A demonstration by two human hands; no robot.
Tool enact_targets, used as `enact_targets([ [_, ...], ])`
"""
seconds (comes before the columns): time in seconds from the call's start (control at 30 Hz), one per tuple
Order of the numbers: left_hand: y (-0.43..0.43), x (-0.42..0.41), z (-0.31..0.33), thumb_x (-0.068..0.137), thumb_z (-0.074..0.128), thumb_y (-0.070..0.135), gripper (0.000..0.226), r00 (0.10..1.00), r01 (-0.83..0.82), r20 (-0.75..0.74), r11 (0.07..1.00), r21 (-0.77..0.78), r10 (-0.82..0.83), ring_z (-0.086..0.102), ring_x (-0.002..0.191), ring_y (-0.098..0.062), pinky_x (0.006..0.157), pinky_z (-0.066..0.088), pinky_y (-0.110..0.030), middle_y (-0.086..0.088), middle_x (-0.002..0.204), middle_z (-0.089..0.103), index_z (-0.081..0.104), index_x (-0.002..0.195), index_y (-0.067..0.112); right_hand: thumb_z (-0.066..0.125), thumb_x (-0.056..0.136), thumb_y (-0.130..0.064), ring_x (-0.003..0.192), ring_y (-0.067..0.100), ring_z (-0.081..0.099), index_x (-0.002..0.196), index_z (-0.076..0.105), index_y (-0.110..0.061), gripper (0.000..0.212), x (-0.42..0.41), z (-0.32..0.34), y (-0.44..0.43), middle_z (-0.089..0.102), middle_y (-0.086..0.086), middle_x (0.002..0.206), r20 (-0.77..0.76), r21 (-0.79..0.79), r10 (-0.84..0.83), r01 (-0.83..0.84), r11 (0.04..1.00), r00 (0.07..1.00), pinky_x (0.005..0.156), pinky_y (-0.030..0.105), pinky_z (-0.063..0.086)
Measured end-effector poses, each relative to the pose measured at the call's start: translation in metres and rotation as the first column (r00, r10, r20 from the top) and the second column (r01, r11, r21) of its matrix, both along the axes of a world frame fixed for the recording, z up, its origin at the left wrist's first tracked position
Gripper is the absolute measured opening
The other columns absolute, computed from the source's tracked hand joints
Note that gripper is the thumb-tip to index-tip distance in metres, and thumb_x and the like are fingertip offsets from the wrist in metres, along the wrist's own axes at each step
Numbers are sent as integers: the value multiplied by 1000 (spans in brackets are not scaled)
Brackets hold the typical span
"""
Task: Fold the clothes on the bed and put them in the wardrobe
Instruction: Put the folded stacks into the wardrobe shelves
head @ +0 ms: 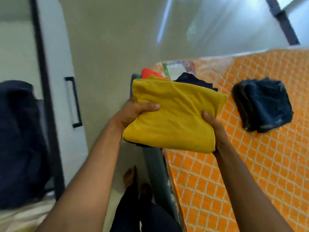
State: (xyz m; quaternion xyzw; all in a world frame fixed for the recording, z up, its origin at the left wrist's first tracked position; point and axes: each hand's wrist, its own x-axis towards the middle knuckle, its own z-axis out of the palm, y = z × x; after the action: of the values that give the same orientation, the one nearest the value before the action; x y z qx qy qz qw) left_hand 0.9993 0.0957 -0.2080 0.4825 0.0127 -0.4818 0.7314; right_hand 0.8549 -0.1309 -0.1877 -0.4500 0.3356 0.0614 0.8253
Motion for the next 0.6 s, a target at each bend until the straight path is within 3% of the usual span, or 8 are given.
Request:
enact_targets([
  [0.17, 93, 29, 93, 76, 77, 16, 73, 976, -182, 133, 982, 41, 175, 68, 113, -33, 85, 60, -48, -9, 130, 67, 50, 144, 21, 104, 35, -45, 103, 29, 73, 134, 53, -15, 116, 68, 68, 71, 74, 8, 119, 113, 36, 137, -142, 989, 984, 74, 43, 61],
  [0.3, 164, 28, 143, 75, 76, 18, 68, 928, -347, 179, 932, 103, 326, 69, 113, -30, 88, 58, -47, -7, 127, 69, 54, 139, 22, 103, 35, -46, 102, 27, 74, 133, 53, -14, 115, 116, 103, 125, 75, 7, 117, 174, 33, 315, -325, 945, 933, 74, 40, 61],
  [0.4, 211, 19, 169, 71, 84, 24, 75, 860, -500, 198, 854, 146, 470, 67, 115, -31, 93, 56, -50, -7, 129, 68, 53, 139, 22, 101, 43, -49, 116, 33, 68, 145, 45, -12, 123, 157, 115, 164, 66, 11, 133, 177, -11, 475, -480, 877, 862, 91, 51, 59],
  [0.47, 236, 10, 180, 54, 97, 32, 88, 803, -593, 192, 789, 162, 564, 67, 116, -32, 94, 56, -50, -8, 129, 68, 59, 133, 22, 99, 47, -53, 127, 37, 60, 152, 38, -12, 128, 182, 122, 191, 58, 14, 144, 188, -47, 589, -592, 805, 786, 103, 58, 50],
  [0.6, 272, -18, 190, 37, 102, 40, 99, 660, -751, 167, 633, 187, 733, 69, 111, -30, 84, 60, -42, -6, 123, 72, 64, 126, 21, 98, 48, -54, 123, 34, 64, 145, 46, -14, 118, 217, 128, 244, 64, 10, 138, 207, -71, 754, -759, 647, 624, 91, 44, 58],
])
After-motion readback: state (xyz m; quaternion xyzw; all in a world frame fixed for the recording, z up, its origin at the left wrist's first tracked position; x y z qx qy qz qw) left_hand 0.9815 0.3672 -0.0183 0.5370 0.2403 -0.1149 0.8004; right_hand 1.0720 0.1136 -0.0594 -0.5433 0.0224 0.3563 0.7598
